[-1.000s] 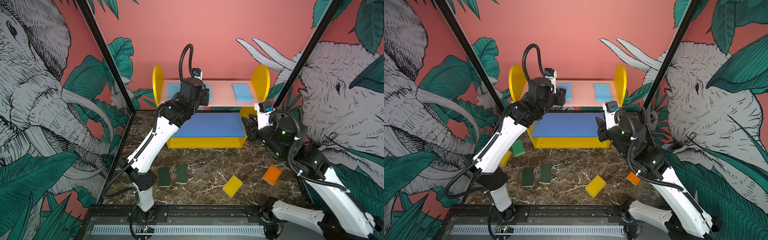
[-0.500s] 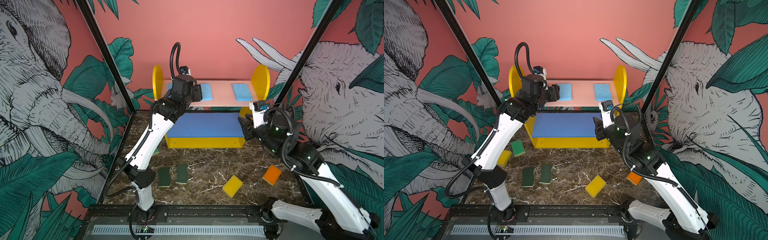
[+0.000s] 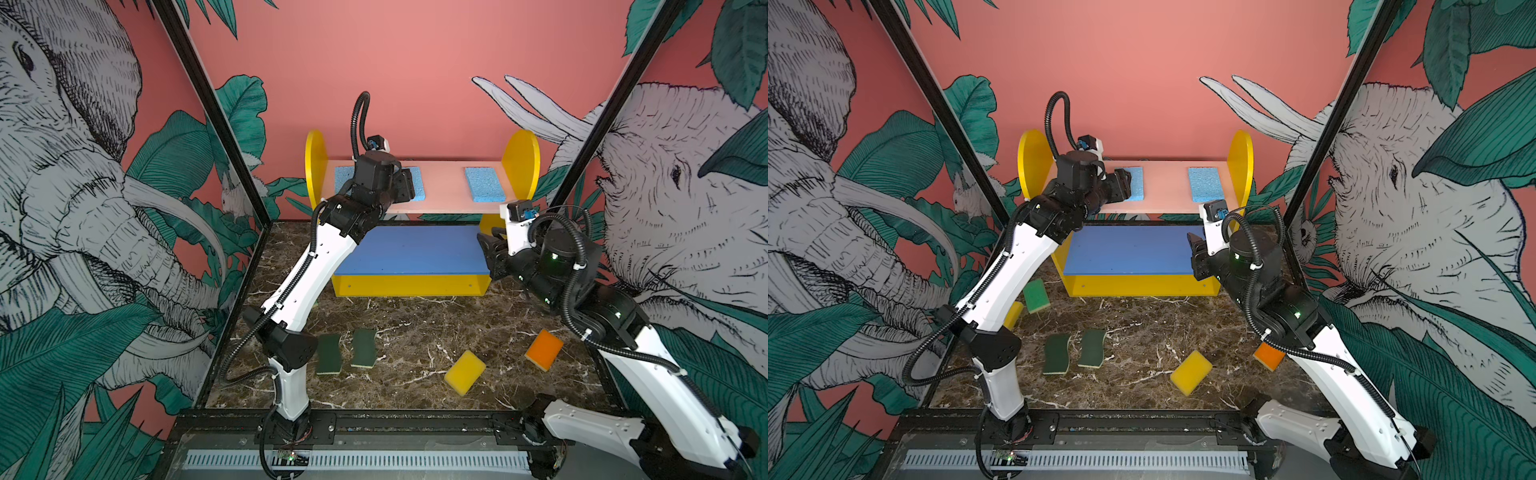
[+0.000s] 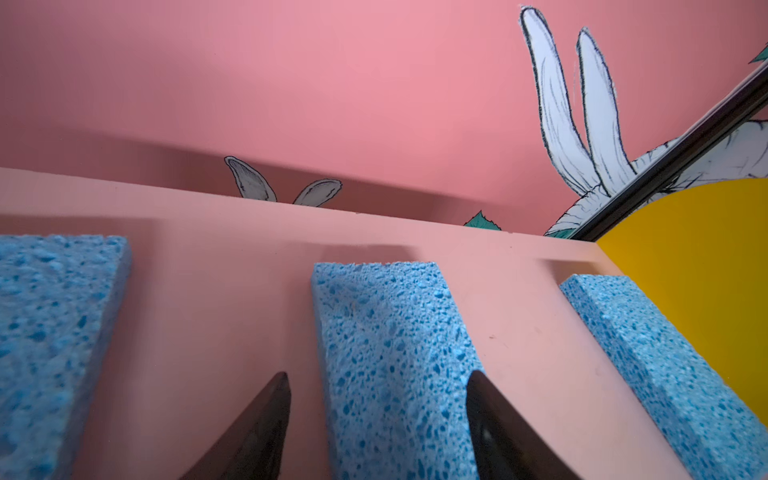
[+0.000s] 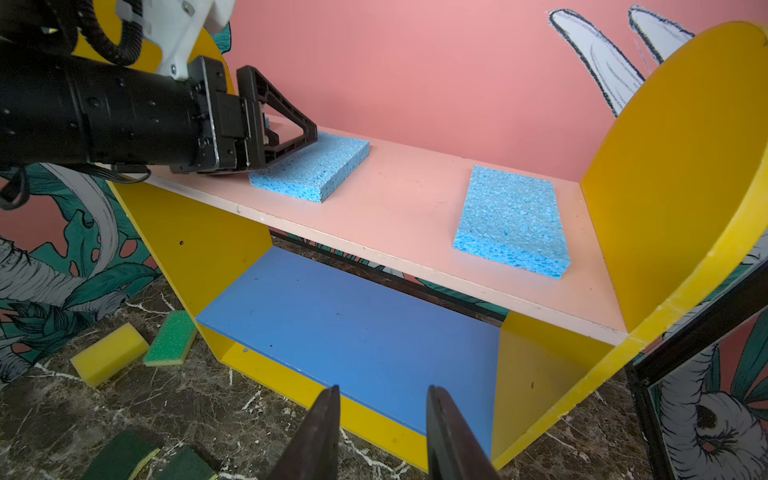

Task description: Place and organize the cleaning sponges onto the shelf

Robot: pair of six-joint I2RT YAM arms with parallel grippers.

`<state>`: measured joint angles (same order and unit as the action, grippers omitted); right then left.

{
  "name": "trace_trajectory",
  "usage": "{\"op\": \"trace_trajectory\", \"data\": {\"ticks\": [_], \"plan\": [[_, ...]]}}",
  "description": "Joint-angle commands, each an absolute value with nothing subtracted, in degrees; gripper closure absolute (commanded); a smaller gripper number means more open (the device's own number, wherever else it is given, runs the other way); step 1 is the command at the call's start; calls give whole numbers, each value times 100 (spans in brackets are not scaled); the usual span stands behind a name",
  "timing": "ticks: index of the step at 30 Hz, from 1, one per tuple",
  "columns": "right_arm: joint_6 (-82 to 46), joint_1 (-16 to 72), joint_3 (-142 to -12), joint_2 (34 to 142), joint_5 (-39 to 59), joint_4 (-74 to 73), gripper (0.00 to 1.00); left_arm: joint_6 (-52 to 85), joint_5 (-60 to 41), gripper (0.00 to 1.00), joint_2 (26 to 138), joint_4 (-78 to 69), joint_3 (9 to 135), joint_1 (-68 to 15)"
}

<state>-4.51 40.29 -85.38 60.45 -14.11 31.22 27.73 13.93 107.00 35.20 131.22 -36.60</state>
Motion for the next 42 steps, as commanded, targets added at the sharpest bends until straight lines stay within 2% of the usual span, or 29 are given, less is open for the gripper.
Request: {"op": "trace_trajectory", "data": {"ticks": [1,19,42], "plan": [[-467,3999,-8578,5900,-1413,3019,63,3039,1362,31,10722,3583,13061,-3675],[-477,3964,-8519,5871,-1420,2936,63,3208,1009,31,10939,3506,13212,-3735],[-508,3948,-8455,5774,-1417,2892,63,3223,1053,32,11032,3470,13339,-3897]]}}
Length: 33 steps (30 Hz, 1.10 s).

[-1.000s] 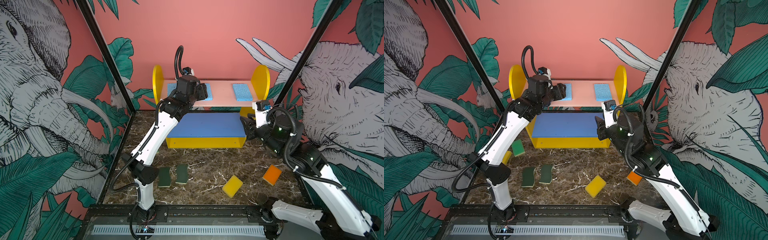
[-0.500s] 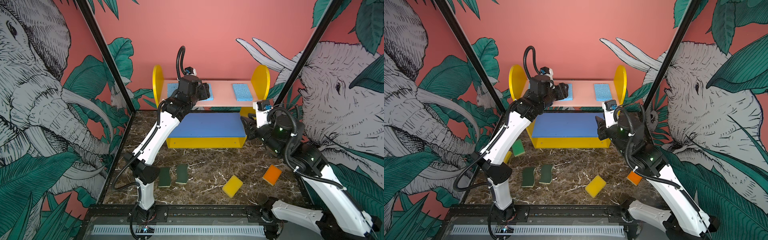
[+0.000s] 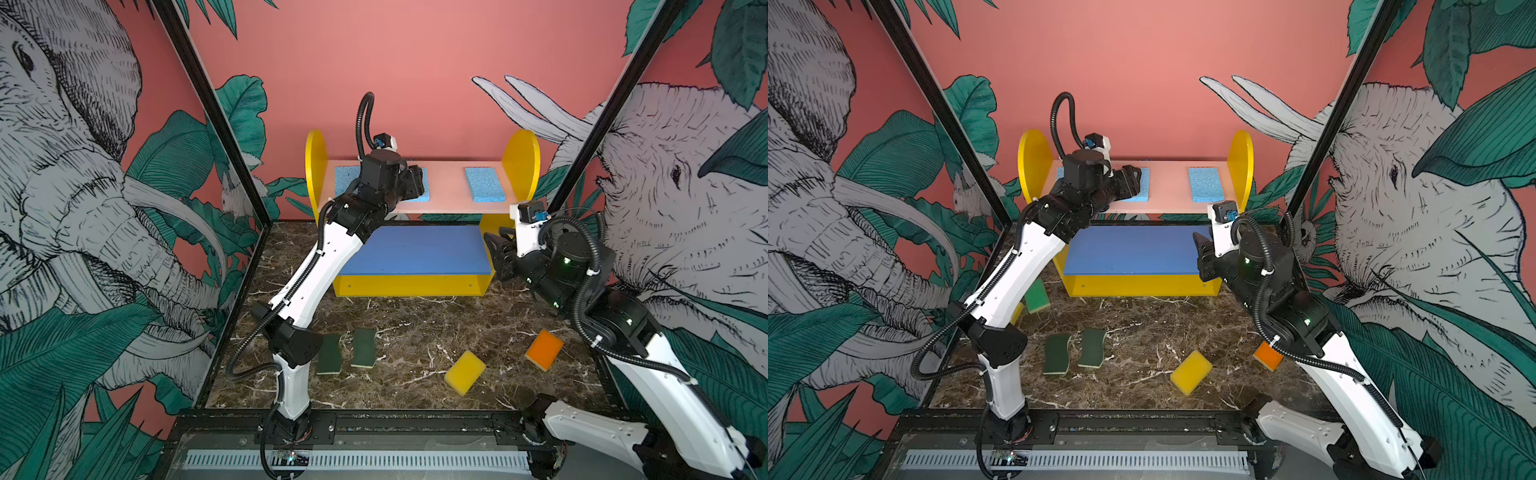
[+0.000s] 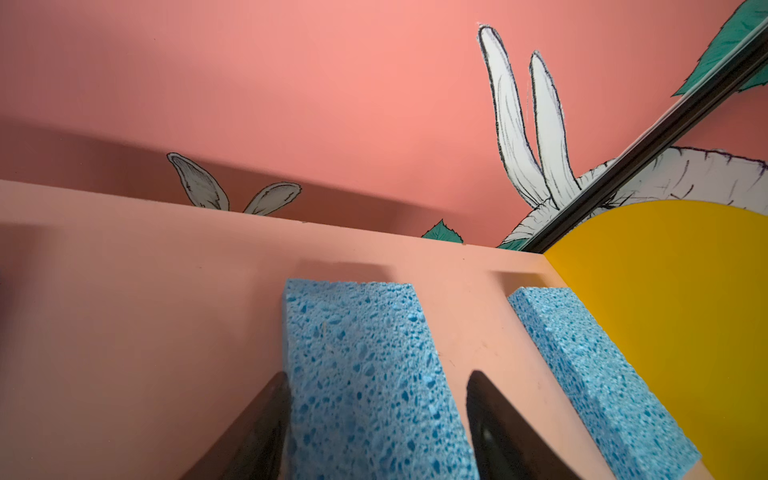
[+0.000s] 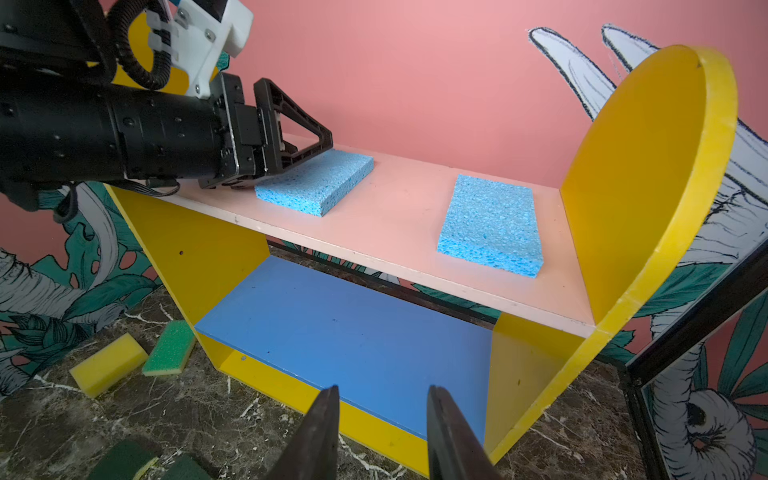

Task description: Place and organize the cleaning sponges onto the shelf

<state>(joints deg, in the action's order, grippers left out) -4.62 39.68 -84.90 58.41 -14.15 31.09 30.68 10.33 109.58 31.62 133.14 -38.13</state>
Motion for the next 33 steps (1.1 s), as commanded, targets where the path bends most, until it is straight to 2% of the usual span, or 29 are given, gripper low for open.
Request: {"op": "trace_trajectory", "data": {"ticks": [1,6,21,27,31,33], "plan": [[-515,3948,-8455,5774,-1415,2892,63,3185,1113,32,11002,3478,13335,-3912],[-551,3947,-8464,5783,-1415,2892,63,2989,1478,32,10728,3431,13138,-3981],[-582,3953,-8890,6002,-1523,3209,62,2241,1677,32,9761,3581,12714,-4382],[-617,3948,-9173,6200,-1492,3279,62,1778,2225,31,8886,3582,11935,-4474],[-646,3947,-9528,6710,-1134,3351,64,1580,2078,38,8561,3746,11734,-4474],[-671,3953,-9718,7008,-906,3362,65,1489,1977,45,8476,3913,11739,-4480]]}}
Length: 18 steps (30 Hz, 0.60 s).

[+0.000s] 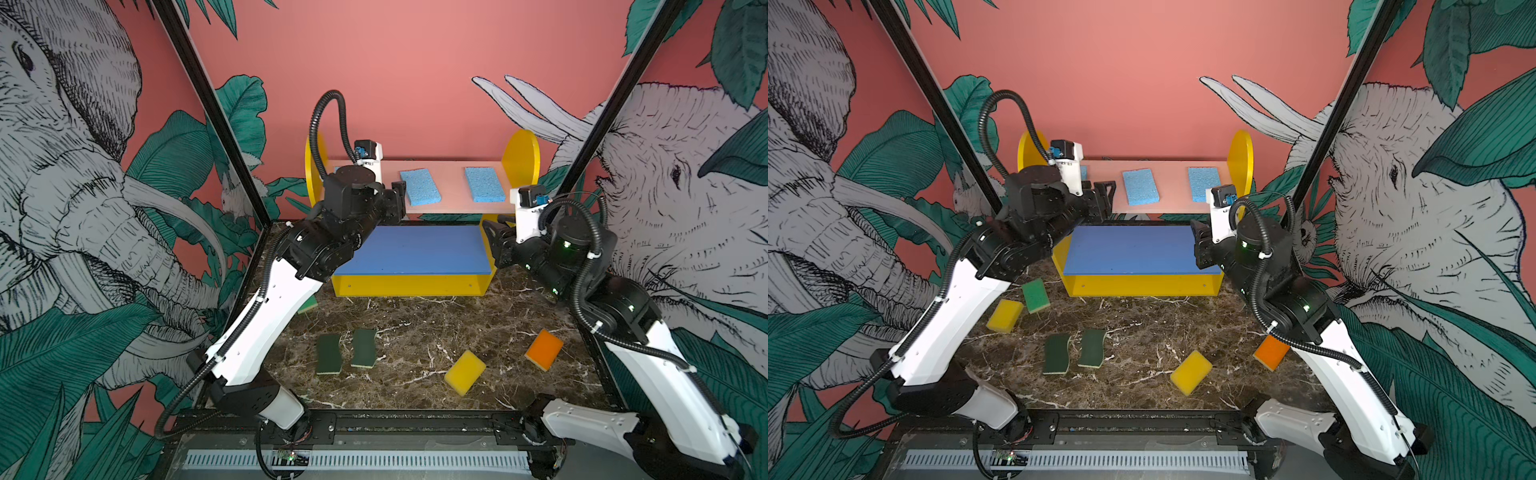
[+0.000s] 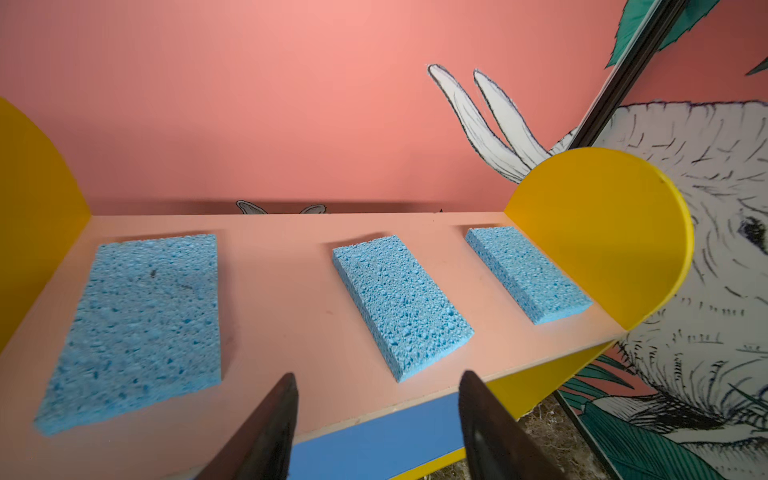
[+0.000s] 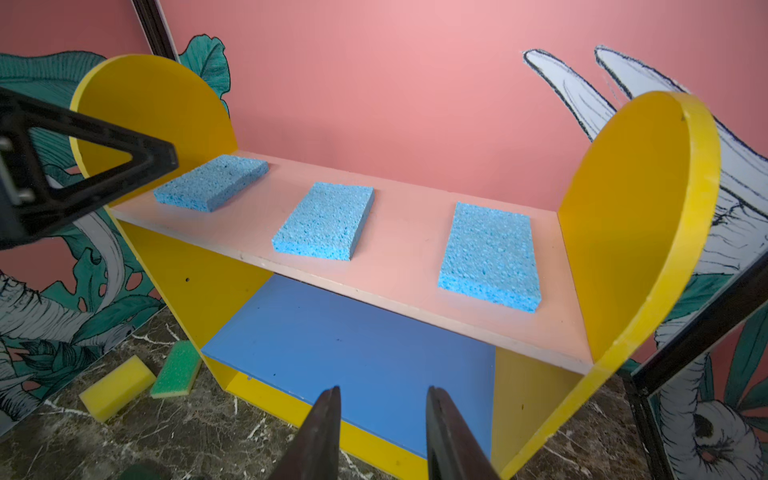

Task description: Place and organize the cleaning sponges onto the shelf

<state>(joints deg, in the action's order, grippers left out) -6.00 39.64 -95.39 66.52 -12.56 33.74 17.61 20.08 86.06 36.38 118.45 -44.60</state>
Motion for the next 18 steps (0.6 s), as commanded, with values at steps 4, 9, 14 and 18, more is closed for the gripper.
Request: {"op": "trace_trajectory", "data": {"ticks": [4,9,14,18], "plan": [[-660,3951,-10127,7557,-589,3365,68,1325,1947,61,8063,4007,11318,-4476],[-652,3955,-10511,8075,-447,3380,72,1178,2219,79,7442,4156,10643,-4461],[-716,3955,-10707,8330,-310,3293,73,1203,2298,87,6811,4125,10027,-4369],[-764,3957,-10819,8446,-236,3148,74,1233,2353,96,6550,4202,9696,-4247]]}}
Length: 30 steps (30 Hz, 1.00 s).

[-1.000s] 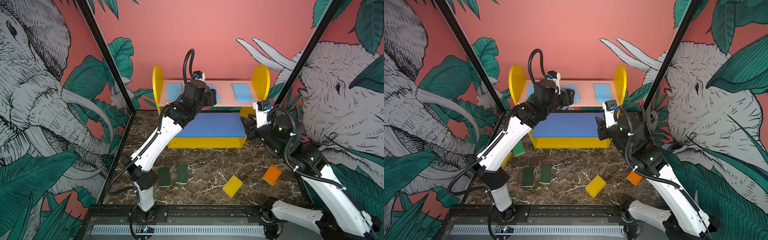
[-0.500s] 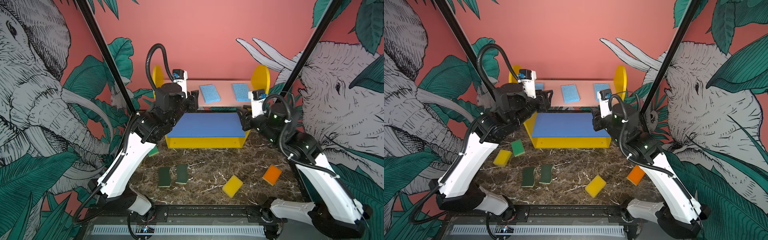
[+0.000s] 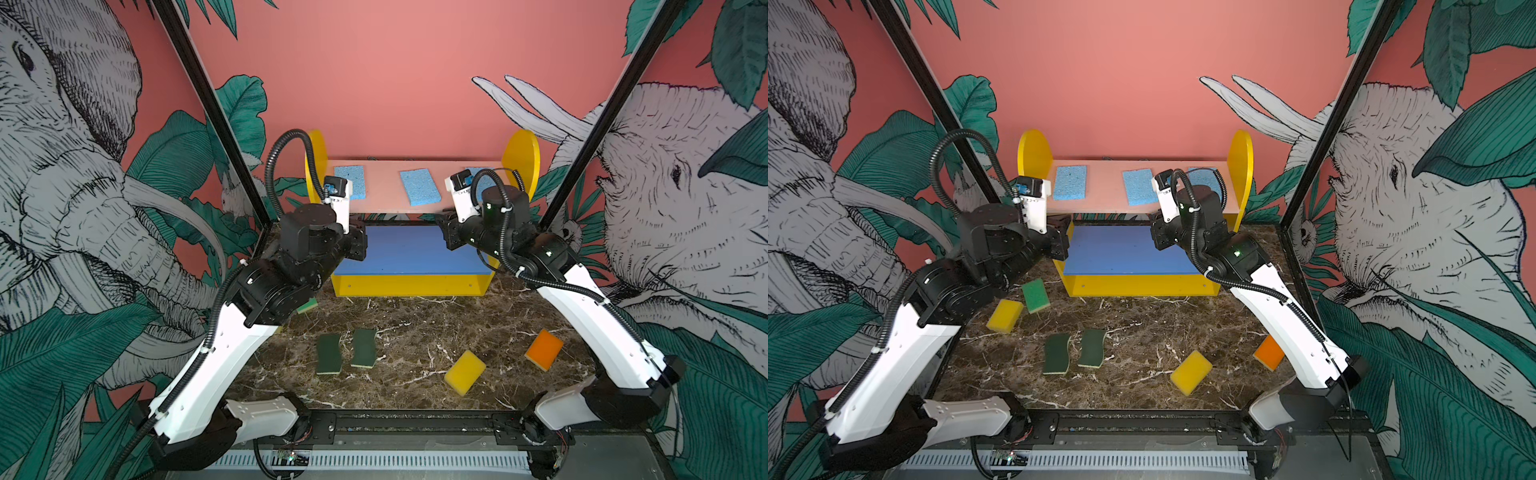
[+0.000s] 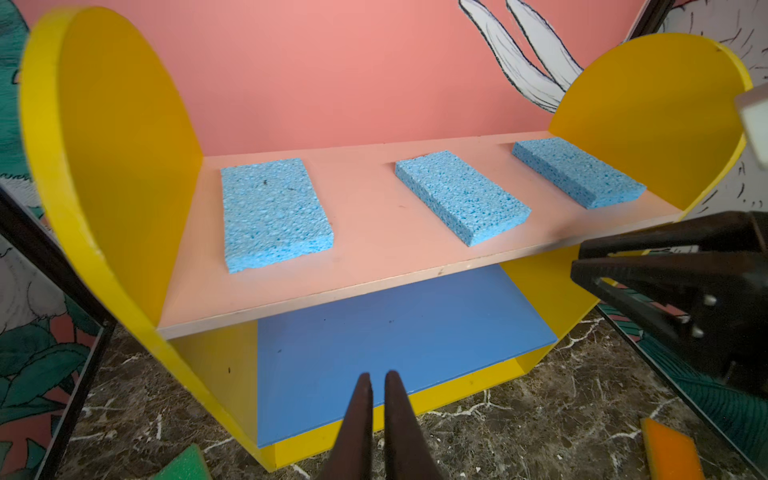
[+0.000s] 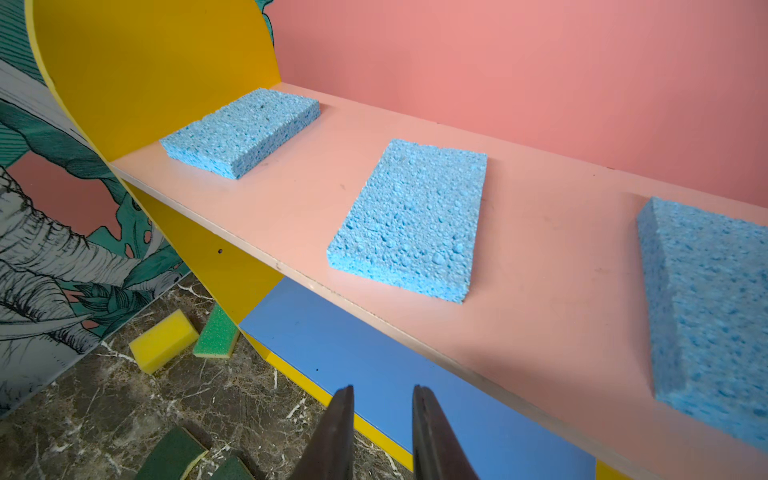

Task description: Place and organize the cleaning sponges onto the shelf

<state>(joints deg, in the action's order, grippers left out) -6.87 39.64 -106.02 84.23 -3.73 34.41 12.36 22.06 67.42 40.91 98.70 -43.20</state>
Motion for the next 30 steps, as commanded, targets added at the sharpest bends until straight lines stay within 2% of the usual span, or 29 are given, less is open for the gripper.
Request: {"op": "trace_trajectory", "data": {"ticks": [1,10,30], "plan": [[-771,3964,-10884,8508,-186,3130,74,1256,2364,98,6481,4181,9557,-4230],[-717,3973,-11360,8994,-377,3278,76,1298,2219,100,6251,4231,9333,-4052],[-694,3999,-11534,9387,-739,3150,75,1283,2057,100,6433,4308,9442,-3744]]}}
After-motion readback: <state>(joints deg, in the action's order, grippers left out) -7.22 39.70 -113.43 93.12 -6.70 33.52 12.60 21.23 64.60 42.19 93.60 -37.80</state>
